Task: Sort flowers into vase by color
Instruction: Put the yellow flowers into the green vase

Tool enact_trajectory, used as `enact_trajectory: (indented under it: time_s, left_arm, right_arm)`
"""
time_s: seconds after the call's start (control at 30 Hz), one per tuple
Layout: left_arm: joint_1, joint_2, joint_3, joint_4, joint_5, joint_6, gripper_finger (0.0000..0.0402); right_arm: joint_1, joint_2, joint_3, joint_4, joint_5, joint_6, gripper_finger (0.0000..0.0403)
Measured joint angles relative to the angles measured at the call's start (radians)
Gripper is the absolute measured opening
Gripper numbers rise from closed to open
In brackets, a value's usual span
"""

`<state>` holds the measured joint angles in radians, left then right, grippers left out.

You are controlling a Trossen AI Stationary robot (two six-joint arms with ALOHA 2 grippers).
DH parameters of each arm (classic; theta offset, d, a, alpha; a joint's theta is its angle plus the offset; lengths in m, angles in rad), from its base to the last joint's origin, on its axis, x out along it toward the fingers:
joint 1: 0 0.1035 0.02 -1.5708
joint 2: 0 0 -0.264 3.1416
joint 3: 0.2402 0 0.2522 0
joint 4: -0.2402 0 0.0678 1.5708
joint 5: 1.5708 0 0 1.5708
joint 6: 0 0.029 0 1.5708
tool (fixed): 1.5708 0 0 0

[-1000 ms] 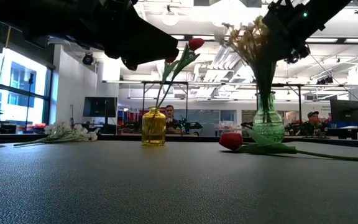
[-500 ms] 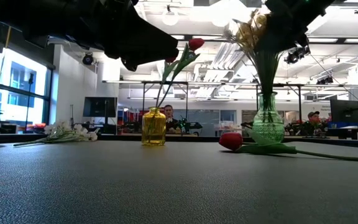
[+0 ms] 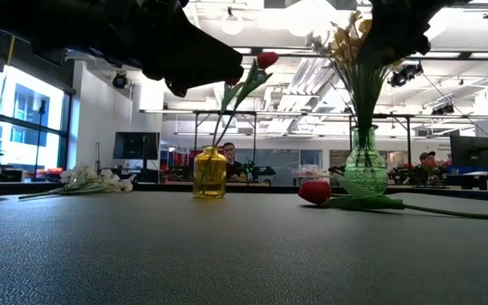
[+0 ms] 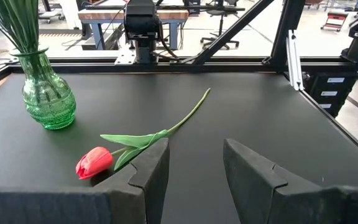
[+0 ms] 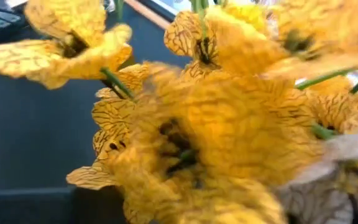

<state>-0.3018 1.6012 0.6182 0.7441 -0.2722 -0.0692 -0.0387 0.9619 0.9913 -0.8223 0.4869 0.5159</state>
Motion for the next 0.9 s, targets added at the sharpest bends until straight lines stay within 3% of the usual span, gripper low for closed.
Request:
enact_trajectory:
  time_s: [0.23, 0.77, 0.9]
  left_arm:
    - [0.000, 0.000, 0.000, 0.000, 0.000, 0.000, 0.0139]
    - [0.000, 0.000, 0.000, 0.001, 0.000, 0.002, 0.0139]
    - [0.000, 0.000, 0.000, 0.001, 0.000, 0.002, 0.0139]
  right_arm:
    - [0.000, 0.000, 0.025, -0.025, -0.117, 0.011, 0.0211]
    - [-0.005, -0.001, 0.077, -0.112, -0.132, -0.023, 0.0212]
    - [-0.029, -0.009, 0.077, -0.109, -0.220, -0.023, 0.0235]
